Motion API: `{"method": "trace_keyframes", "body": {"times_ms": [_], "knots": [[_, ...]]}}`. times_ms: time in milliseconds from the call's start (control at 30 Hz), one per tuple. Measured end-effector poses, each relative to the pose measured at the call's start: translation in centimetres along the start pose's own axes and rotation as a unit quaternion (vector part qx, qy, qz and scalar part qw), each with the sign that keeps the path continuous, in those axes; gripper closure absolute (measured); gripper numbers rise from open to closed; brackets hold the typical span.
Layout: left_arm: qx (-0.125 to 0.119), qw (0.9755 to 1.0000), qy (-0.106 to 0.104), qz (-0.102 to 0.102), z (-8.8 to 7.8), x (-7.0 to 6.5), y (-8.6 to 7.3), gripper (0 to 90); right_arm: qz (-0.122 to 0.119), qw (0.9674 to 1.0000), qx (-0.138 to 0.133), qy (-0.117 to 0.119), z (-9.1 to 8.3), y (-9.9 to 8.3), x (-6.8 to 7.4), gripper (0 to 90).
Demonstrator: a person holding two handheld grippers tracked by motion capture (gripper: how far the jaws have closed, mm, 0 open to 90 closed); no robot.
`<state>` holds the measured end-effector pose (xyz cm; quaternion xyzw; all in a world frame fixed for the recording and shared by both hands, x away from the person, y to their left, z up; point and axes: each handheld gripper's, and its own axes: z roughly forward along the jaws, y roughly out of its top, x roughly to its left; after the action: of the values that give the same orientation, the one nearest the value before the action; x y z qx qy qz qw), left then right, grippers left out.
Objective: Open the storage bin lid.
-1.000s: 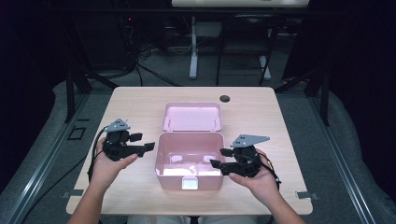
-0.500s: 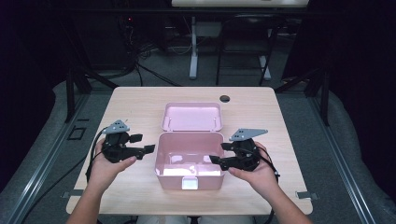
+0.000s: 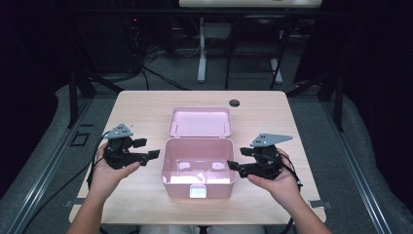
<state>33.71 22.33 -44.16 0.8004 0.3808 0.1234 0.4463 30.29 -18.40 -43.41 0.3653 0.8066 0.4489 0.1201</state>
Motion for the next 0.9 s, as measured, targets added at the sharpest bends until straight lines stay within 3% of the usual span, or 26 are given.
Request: {"method": "trace_keyframes", "body": {"times_ms": [367,600,900], "knots": [[-0.009,0.9999,0.006,-0.003,-0.9,0.1,0.2,28.4,0.002,0.9998,0.007,-0.019,-0.5,-0.5,-1.7,33.4],[-0.002,1.0,0.001,0.004,-0.3,0.0,0.3,28.5,0.013,0.9993,0.008,-0.035,-1.0,-1.2,-2.9,33.4],[0.0,0.9999,-0.002,0.012,-0.2,-0.2,0.5,28.4,0.019,0.9975,0.032,-0.061,-1.8,-2.2,-4.3,31.7]]}}
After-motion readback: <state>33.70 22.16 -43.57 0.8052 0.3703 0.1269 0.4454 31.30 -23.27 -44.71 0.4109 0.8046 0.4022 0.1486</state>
